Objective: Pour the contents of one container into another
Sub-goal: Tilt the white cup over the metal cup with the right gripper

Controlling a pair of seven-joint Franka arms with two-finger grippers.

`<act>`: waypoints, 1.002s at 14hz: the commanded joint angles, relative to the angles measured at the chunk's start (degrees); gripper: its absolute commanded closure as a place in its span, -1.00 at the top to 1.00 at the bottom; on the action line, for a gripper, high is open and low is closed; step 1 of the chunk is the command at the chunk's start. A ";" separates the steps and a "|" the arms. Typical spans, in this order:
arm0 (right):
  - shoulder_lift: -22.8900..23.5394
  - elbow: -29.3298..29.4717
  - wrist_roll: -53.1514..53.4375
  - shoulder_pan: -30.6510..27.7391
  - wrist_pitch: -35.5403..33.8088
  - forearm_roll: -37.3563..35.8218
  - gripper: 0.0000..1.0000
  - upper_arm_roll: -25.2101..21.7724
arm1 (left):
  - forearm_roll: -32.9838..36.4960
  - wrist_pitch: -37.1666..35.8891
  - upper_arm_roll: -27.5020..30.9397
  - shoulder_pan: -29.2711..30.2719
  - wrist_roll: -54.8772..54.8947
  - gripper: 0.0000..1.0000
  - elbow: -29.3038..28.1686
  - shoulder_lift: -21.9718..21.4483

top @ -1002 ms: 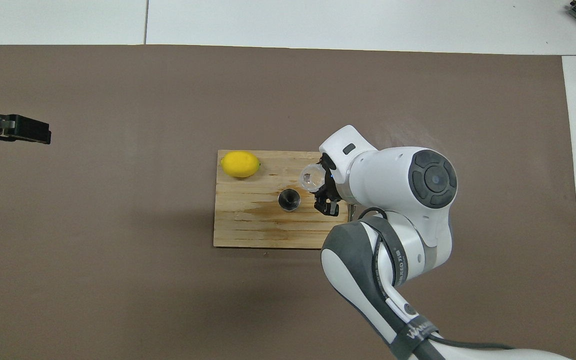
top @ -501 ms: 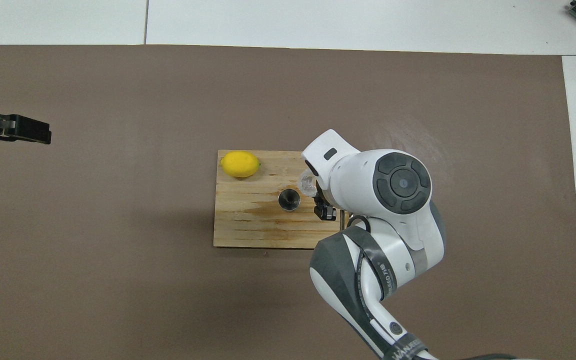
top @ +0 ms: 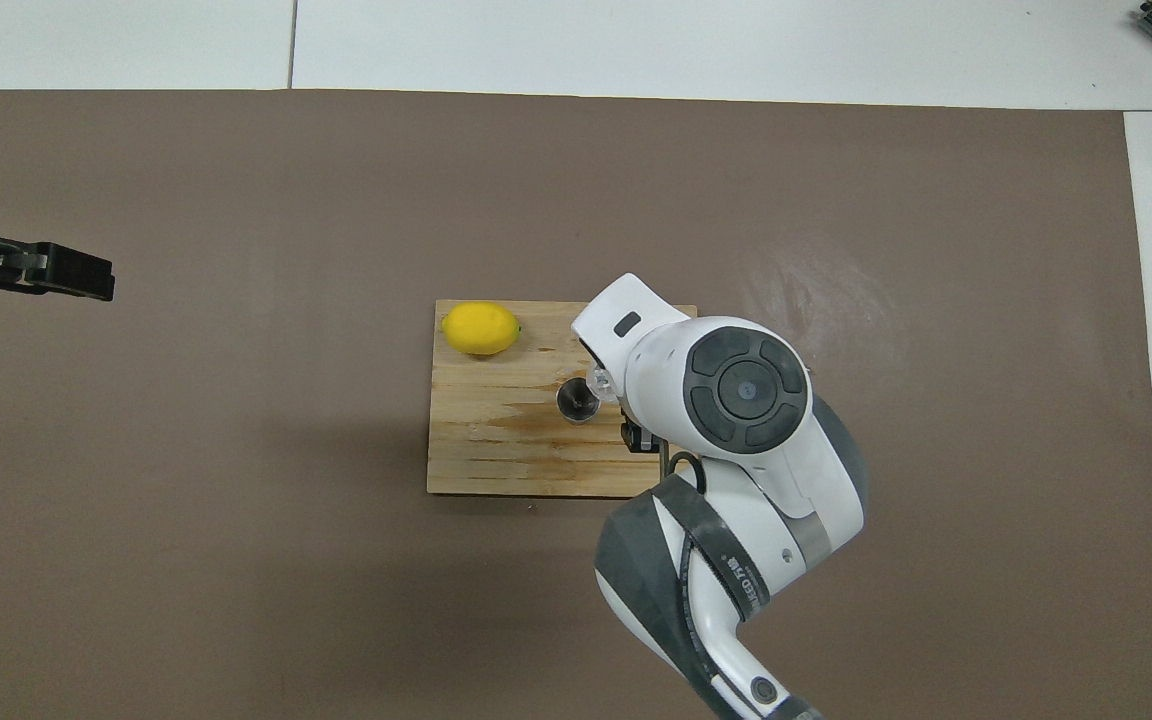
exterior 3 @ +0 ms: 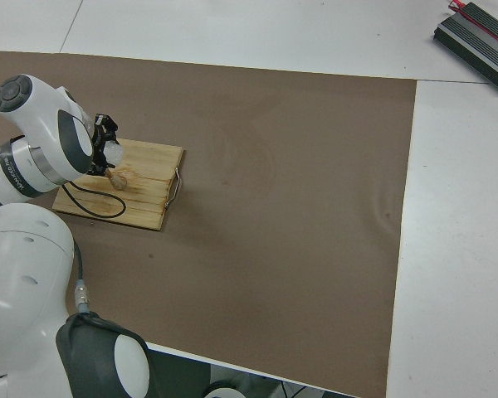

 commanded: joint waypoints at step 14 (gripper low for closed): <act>1.52 2.33 6.53 3.81 -1.60 -13.46 -1.00 -0.01 | 0.55 2.04 -0.23 -0.49 0.77 1.00 -4.07 -3.06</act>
